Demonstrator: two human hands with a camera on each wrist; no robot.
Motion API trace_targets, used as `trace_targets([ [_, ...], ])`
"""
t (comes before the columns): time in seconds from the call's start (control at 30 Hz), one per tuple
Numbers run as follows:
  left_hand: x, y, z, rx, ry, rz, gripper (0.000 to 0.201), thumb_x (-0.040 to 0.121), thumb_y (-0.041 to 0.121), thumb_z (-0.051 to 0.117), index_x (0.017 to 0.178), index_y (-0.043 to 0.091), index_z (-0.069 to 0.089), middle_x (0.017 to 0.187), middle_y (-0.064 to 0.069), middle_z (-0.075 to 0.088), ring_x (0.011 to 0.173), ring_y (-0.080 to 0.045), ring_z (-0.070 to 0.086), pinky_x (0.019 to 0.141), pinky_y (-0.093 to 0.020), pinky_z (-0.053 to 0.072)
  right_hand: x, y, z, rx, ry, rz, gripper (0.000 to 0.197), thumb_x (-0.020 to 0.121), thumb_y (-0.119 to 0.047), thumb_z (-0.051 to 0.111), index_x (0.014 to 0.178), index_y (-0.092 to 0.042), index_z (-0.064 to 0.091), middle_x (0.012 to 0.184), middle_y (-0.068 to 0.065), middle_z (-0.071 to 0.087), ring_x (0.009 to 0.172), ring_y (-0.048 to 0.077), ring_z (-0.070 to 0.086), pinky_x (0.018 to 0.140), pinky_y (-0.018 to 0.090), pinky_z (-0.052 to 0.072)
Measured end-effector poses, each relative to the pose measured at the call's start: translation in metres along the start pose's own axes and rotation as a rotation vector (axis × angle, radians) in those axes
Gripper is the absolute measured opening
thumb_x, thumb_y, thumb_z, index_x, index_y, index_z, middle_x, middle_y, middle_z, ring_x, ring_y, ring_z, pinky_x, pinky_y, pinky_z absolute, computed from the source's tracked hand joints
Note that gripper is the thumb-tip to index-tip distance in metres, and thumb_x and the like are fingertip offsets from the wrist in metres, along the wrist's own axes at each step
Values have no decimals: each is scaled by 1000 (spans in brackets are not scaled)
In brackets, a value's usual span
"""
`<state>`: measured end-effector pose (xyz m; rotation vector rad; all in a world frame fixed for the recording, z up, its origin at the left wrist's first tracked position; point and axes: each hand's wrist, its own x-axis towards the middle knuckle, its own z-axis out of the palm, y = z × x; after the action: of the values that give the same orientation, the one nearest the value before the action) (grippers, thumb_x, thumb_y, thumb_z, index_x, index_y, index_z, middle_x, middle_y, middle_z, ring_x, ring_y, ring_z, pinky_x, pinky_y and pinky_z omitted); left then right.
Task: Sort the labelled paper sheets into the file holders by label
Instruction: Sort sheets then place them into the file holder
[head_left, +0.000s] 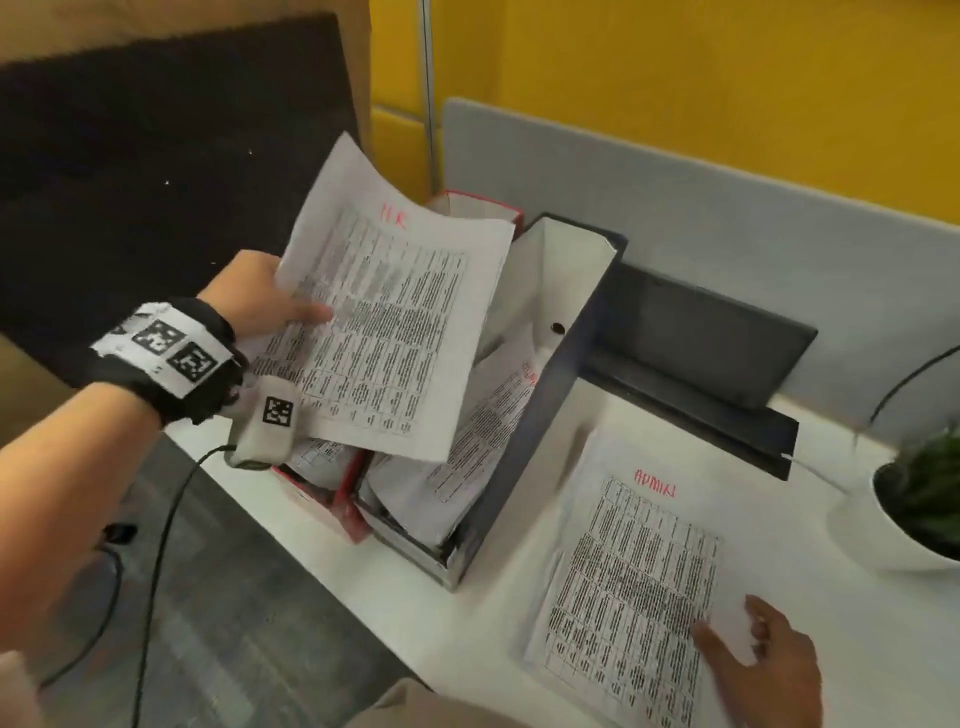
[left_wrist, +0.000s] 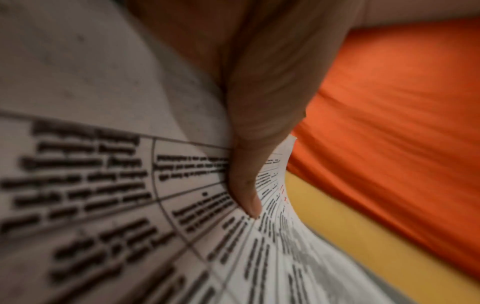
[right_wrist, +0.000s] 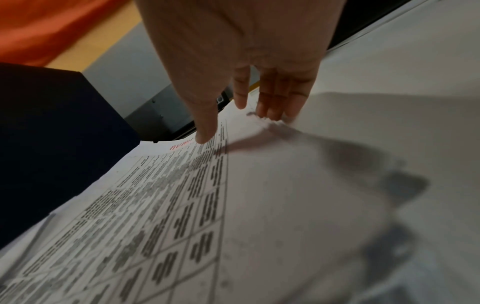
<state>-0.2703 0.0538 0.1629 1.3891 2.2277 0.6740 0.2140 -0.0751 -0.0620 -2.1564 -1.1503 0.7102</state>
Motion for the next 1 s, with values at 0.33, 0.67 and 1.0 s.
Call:
trace_targets([
  [0.33, 27, -15, 80, 411, -61, 131, 51, 72, 10, 77, 118, 4, 57, 110, -19, 63, 101, -33, 59, 82, -35, 45, -6, -15, -2, -168, -25, -40, 87, 48, -18, 92, 124, 2, 55, 114, 31, 57, 115, 41, 49, 105, 48, 34],
  [0.67, 43, -4, 91, 439, -104, 107, 42, 81, 20, 70, 120, 10, 55, 120, -11, 59, 109, -27, 56, 92, -35, 43, -4, -8, 0, -175, -51, 38, 98, 49, -20, 92, 132, 4, 46, 120, 31, 51, 115, 42, 49, 107, 49, 34],
  [1.0, -55, 124, 78, -319, 48, 631, 11, 90, 15, 58, 97, 13, 65, 89, 1, 64, 75, -10, 59, 70, -17, 49, 8, 9, 3, -201, -136, 104, 99, 61, -36, 85, 141, -8, 35, 129, 20, 39, 124, 37, 39, 108, 46, 31],
])
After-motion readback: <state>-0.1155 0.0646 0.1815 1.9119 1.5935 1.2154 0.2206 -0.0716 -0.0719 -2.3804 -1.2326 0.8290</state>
